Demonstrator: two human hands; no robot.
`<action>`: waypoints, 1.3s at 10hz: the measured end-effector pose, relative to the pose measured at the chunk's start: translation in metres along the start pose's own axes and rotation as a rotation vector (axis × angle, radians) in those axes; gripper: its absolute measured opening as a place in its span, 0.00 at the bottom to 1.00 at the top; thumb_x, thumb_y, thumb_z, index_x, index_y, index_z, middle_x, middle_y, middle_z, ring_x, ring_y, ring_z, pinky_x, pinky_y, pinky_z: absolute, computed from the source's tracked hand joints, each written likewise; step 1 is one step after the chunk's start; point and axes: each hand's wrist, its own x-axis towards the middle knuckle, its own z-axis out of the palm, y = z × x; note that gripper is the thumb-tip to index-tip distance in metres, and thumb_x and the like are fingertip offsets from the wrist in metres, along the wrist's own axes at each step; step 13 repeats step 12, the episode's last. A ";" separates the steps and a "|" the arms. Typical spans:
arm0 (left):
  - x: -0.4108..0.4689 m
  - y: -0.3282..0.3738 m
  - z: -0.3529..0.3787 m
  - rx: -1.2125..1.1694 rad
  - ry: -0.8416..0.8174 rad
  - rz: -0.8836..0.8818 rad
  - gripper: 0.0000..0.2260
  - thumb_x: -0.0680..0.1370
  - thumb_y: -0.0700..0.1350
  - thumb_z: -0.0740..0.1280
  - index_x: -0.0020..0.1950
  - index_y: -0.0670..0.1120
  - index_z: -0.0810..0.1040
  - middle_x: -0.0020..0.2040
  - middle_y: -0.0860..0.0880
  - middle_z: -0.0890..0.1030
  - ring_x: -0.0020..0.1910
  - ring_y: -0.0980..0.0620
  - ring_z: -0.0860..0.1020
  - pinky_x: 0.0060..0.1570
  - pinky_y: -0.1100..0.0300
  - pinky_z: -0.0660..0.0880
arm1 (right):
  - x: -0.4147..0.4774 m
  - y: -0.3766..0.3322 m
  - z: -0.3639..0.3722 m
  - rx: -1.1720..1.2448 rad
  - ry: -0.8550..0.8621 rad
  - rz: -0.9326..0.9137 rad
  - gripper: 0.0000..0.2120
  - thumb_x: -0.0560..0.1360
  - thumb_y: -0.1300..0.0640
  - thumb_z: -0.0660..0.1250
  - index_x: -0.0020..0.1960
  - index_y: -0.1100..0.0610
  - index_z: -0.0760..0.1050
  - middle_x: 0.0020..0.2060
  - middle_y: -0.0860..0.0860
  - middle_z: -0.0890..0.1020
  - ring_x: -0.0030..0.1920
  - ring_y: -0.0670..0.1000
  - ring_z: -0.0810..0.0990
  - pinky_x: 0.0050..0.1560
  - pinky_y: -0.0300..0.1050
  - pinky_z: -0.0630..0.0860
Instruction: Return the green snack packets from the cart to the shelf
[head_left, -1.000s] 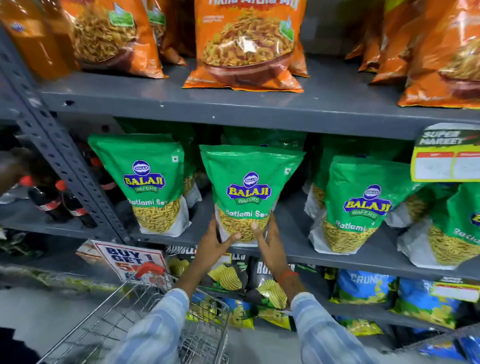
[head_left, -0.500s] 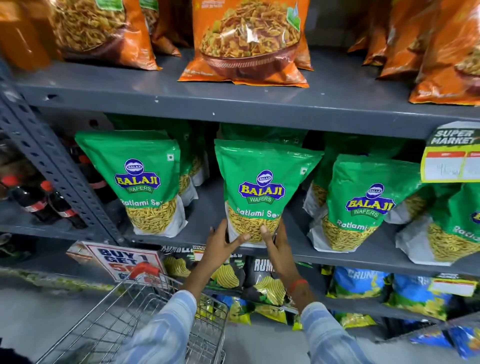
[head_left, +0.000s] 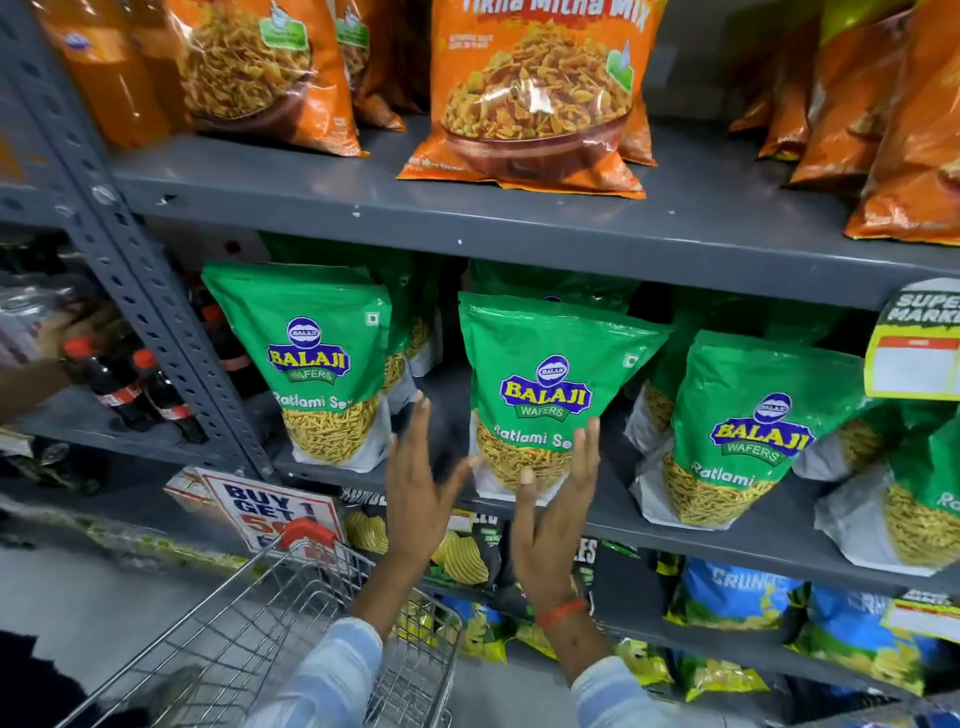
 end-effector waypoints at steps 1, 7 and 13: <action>0.005 -0.007 -0.027 0.111 0.247 0.021 0.36 0.75 0.64 0.56 0.76 0.47 0.49 0.78 0.47 0.50 0.77 0.48 0.51 0.75 0.47 0.51 | 0.000 -0.024 0.028 0.045 -0.100 -0.172 0.27 0.79 0.53 0.56 0.75 0.53 0.50 0.77 0.43 0.49 0.77 0.52 0.52 0.77 0.44 0.51; 0.027 -0.128 -0.097 -0.373 -0.026 -0.354 0.34 0.71 0.55 0.68 0.73 0.55 0.55 0.69 0.55 0.70 0.67 0.60 0.71 0.64 0.62 0.70 | -0.004 0.003 0.167 0.087 -0.888 0.346 0.35 0.77 0.47 0.61 0.76 0.48 0.45 0.77 0.50 0.57 0.76 0.52 0.57 0.72 0.46 0.58; 0.024 -0.096 -0.106 -0.073 -0.161 -0.476 0.48 0.70 0.62 0.67 0.75 0.48 0.38 0.78 0.46 0.50 0.77 0.47 0.52 0.75 0.41 0.55 | 0.002 -0.010 0.144 -0.008 -0.790 0.320 0.36 0.76 0.43 0.60 0.76 0.57 0.50 0.75 0.58 0.61 0.74 0.58 0.61 0.73 0.55 0.62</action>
